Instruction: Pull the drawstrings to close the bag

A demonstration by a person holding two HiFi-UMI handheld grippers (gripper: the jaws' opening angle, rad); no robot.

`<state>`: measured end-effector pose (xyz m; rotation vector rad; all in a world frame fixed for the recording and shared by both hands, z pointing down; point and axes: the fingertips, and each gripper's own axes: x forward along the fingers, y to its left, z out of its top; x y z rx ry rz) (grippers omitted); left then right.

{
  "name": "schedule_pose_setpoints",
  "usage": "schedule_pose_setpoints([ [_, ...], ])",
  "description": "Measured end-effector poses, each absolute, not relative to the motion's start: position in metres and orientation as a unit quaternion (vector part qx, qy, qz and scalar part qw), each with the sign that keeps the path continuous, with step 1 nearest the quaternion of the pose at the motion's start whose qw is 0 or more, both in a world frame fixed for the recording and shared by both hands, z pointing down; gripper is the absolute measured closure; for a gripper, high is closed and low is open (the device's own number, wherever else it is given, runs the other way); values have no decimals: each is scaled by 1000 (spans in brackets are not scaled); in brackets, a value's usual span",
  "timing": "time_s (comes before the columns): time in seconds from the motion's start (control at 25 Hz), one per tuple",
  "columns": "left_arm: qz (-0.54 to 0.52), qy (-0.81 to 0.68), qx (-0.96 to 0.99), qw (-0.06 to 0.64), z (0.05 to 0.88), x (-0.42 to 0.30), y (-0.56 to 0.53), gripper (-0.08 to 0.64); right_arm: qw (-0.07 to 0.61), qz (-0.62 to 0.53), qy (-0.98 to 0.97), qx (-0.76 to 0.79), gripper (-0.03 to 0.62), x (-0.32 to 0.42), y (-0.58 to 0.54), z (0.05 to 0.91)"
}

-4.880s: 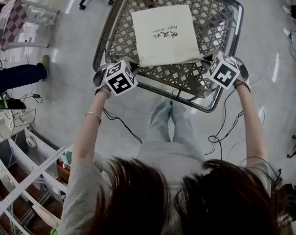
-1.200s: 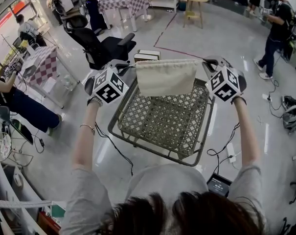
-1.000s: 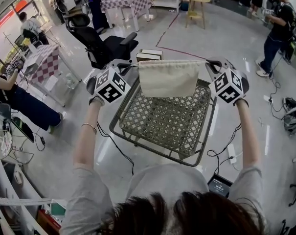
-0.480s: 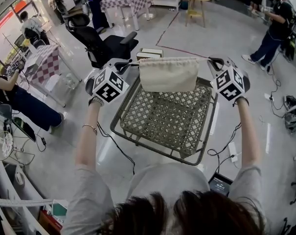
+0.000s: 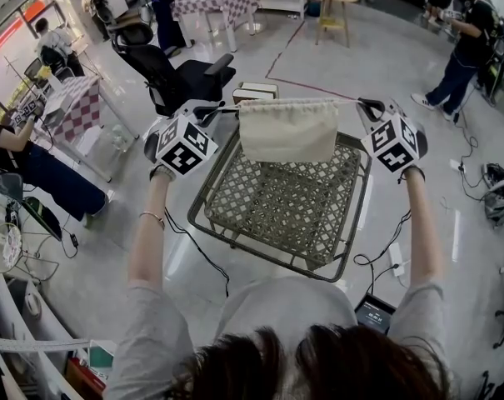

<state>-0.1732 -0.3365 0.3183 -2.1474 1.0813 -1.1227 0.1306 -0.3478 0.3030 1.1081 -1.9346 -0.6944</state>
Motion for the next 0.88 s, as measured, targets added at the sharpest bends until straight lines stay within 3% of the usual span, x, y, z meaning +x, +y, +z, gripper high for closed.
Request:
schedule_pose_setpoints([
  [0.88,-403,403,-787,236,320,-191,-341,535,385,-254,-758,462,569,143,-355,304],
])
